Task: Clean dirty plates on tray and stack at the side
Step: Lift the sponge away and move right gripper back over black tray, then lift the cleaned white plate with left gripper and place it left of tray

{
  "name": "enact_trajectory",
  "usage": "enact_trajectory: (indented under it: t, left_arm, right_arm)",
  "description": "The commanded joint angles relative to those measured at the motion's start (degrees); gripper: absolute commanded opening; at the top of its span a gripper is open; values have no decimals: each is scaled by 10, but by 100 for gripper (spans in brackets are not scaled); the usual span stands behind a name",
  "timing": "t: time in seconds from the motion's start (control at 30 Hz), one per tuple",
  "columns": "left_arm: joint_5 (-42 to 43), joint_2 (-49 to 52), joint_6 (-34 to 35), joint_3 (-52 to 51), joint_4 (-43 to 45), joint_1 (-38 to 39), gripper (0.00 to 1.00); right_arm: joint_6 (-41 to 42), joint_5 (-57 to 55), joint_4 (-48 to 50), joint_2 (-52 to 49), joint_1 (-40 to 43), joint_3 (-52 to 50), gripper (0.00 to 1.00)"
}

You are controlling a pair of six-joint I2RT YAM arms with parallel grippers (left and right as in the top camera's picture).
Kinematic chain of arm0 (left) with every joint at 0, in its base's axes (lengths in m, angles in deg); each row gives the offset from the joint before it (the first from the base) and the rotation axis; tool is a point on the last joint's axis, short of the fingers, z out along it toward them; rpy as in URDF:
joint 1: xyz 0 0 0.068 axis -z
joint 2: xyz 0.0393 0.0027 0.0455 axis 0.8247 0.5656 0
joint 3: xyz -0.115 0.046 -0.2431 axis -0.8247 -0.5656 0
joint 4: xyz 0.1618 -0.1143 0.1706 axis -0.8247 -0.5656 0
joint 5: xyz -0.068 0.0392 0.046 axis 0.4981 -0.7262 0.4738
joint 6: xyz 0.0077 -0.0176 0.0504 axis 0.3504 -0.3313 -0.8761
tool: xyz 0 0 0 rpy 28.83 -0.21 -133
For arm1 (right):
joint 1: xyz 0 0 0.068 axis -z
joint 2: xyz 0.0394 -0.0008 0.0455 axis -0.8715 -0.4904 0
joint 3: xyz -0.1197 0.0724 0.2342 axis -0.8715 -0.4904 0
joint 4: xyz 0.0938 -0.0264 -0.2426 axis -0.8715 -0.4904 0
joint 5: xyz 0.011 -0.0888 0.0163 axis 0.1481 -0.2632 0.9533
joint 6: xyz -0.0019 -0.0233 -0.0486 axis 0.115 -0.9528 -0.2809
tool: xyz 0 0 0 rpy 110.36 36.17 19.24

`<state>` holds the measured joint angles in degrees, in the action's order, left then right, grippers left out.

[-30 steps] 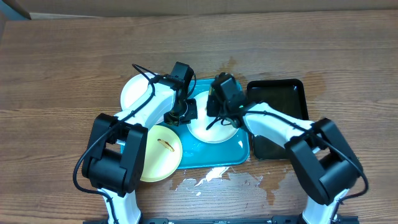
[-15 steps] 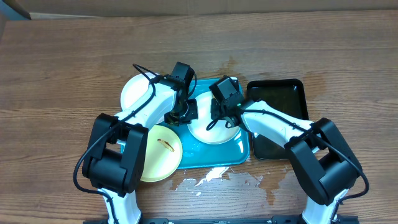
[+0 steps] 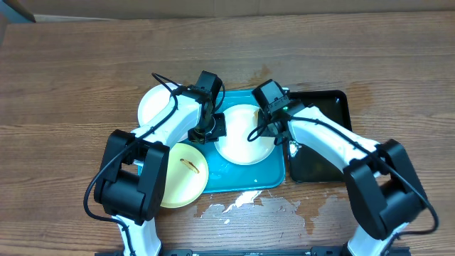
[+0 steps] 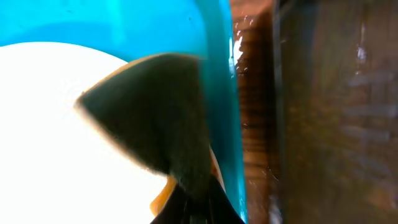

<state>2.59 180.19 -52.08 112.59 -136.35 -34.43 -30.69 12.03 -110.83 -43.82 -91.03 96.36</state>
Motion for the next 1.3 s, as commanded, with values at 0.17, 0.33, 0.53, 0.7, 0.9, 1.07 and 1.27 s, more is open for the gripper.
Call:
enact_trajectory:
  t: [0.17,0.33,0.53,0.7,0.9,1.07,1.27]
  left_arm:
    - [-27,19,-10,-14,-7,3,4]
    - [-27,18,-11,-2,-23,2,4]
    - [-33,18,-11,32,-83,-7,4]
    - [-35,18,-23,69,-127,-9,4]
    - [-64,18,-26,127,-189,-9,4]
    - [-89,18,-26,160,-211,-9,4]
    - [-134,18,-26,205,-249,-9,4]
  right_arm:
    - [-15,-20,-64,123,28,83,4]
    - [-15,-20,-134,153,82,84,4]
    - [-15,-20,-224,153,167,84,4]
    - [-15,-6,-250,153,219,83,4]
    - [-15,-3,-259,153,228,81,4]
    - [-26,-3,-262,153,228,80,4]
    - [-28,-3,-263,153,228,80,4]
